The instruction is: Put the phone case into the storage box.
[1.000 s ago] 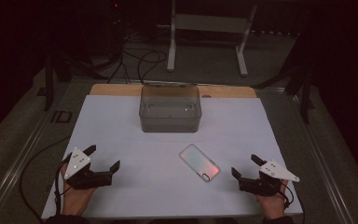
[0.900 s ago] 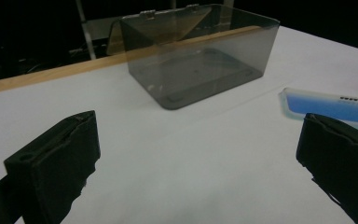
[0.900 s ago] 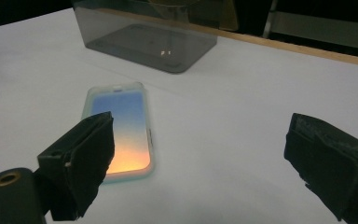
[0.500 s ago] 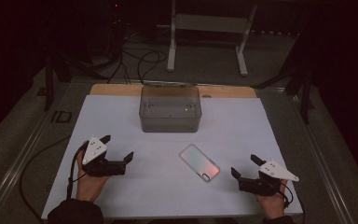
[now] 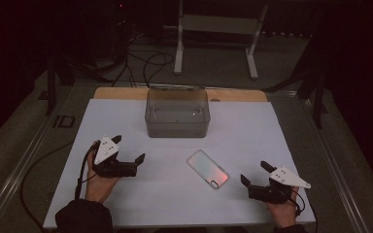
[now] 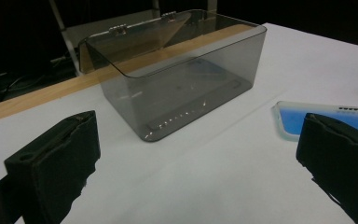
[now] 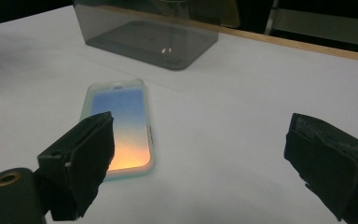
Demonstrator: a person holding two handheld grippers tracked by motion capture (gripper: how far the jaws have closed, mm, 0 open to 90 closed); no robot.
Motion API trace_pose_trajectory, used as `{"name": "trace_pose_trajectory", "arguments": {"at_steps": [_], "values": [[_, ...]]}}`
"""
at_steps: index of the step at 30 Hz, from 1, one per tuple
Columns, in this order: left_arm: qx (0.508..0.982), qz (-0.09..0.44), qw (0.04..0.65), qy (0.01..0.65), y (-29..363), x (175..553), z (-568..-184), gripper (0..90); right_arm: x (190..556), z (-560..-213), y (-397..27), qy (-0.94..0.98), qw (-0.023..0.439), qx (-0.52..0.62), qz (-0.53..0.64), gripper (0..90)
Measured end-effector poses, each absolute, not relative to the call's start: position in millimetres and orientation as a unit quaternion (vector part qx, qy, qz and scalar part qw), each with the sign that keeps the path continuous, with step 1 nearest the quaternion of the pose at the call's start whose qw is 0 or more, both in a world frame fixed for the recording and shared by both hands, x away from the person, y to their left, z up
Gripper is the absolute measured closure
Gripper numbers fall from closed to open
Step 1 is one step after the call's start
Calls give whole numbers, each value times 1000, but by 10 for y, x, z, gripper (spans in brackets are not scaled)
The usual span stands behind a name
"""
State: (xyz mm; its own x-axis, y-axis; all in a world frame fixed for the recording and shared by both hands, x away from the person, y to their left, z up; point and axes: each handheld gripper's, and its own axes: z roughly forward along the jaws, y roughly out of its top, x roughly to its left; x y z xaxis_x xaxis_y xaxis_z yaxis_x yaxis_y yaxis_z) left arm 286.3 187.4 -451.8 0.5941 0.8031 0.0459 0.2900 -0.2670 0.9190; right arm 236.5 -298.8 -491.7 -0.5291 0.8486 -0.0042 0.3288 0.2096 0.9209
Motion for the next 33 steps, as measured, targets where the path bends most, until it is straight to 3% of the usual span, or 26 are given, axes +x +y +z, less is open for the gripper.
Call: {"name": "trace_pose_trajectory", "arguments": {"at_steps": [33], "values": [[769,248,479,344,1562,3171,-4539,5,2367,-4920,-2985,729,268,404,482,86]]}}
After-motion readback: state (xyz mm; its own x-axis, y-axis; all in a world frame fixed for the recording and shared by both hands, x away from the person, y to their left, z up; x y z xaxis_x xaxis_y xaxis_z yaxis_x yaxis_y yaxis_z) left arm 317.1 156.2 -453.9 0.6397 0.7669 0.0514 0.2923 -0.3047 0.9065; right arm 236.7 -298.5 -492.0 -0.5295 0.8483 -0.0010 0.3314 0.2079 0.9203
